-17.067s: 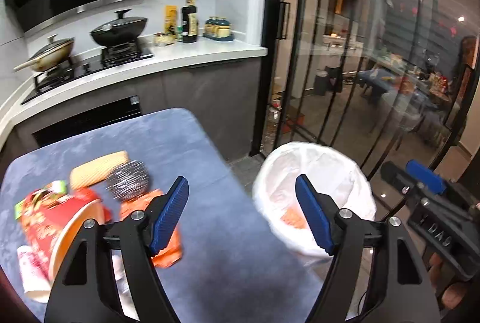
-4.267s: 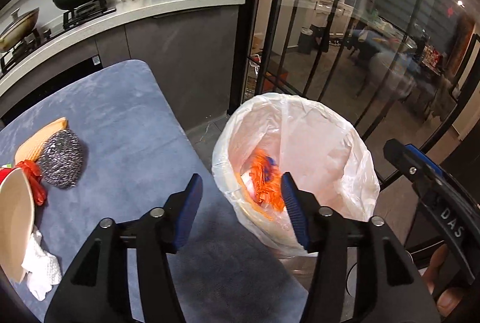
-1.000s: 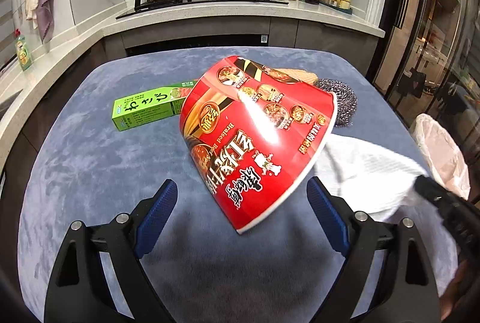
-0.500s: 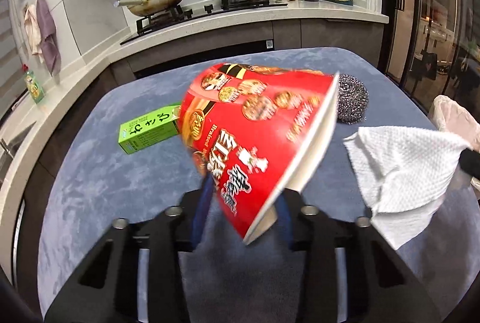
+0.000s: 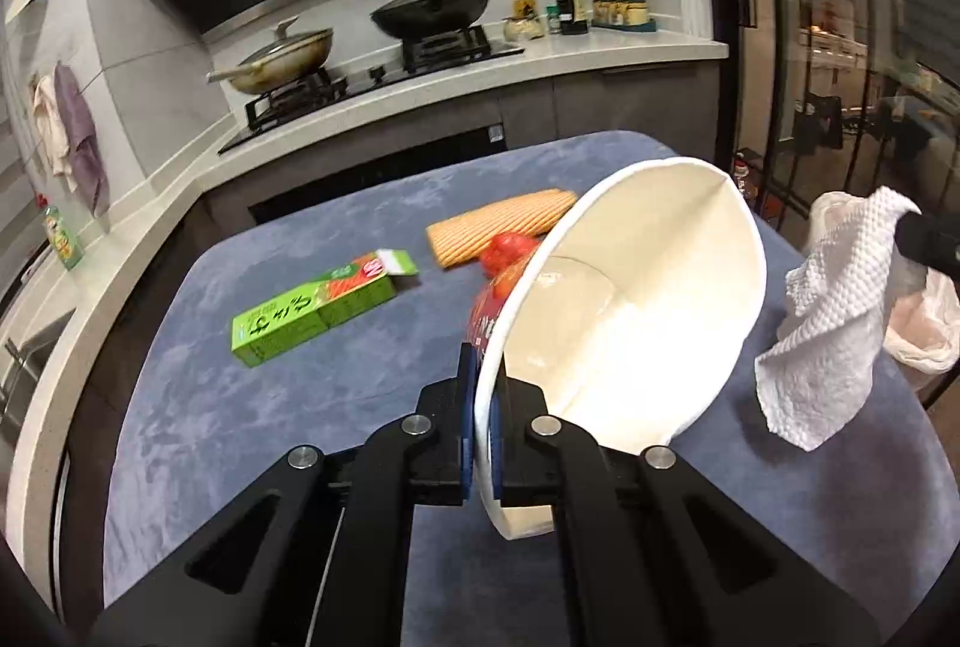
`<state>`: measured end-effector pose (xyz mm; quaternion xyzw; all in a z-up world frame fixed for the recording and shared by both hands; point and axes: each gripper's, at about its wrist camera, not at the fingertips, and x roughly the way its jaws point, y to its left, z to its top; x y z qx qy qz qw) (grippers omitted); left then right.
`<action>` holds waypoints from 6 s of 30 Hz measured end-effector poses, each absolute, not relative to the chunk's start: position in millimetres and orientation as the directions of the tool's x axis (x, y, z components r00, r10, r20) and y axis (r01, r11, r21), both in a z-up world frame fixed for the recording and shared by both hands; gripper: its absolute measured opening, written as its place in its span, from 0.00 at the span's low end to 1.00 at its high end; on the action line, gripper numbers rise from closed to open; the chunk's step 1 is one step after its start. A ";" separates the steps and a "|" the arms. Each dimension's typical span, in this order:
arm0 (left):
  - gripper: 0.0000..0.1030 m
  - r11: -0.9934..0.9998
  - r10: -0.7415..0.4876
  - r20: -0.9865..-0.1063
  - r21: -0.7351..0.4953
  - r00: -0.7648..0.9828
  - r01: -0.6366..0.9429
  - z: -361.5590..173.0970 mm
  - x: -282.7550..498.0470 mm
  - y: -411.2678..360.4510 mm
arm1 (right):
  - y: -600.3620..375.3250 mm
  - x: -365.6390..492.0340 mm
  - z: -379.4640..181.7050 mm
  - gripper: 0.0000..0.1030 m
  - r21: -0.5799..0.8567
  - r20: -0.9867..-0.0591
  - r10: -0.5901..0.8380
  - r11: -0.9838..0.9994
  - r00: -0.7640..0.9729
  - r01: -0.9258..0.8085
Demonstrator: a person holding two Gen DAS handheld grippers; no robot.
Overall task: Collect trash
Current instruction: 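Carry the red cup and white tissue with both tools over the bin, then open both tools to drop the cup and tissue into the bin, then move both tools back toward the steel wool and red bag, then grasp the steel wool scrubber with the right tool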
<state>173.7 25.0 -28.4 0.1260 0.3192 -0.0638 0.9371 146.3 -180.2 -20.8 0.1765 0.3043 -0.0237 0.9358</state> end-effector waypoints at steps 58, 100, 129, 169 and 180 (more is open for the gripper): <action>0.63 0.856 -0.315 -0.630 0.135 0.710 0.499 -18.7 193.2 -220.0 | -396.9 149.4 -23.2 0.33 0.228 -0.573 -0.224 0.880 0.789 0.416; 0.64 0.943 -0.232 -0.621 0.045 0.749 0.329 14.2 206.1 -94.5 | -279.7 157.7 7.2 0.40 0.165 -0.556 -0.129 0.951 0.821 0.262; 0.64 0.998 -0.028 -0.667 0.028 0.745 0.062 -10.0 232.4 76.4 | -136.6 212.6 -6.1 0.40 0.151 -0.611 0.061 0.988 0.789 0.041; 0.86 0.999 -0.040 -0.718 -0.054 0.694 0.003 -53.4 286.8 114.9 | -95.0 345.0 -110.9 0.69 0.067 -0.728 0.025 0.997 0.686 0.035; 0.87 0.996 -0.083 -0.719 -0.090 0.690 0.026 -48.9 296.2 93.8 | -104.6 352.1 -120.0 0.66 0.132 -0.737 0.083 0.991 0.671 0.023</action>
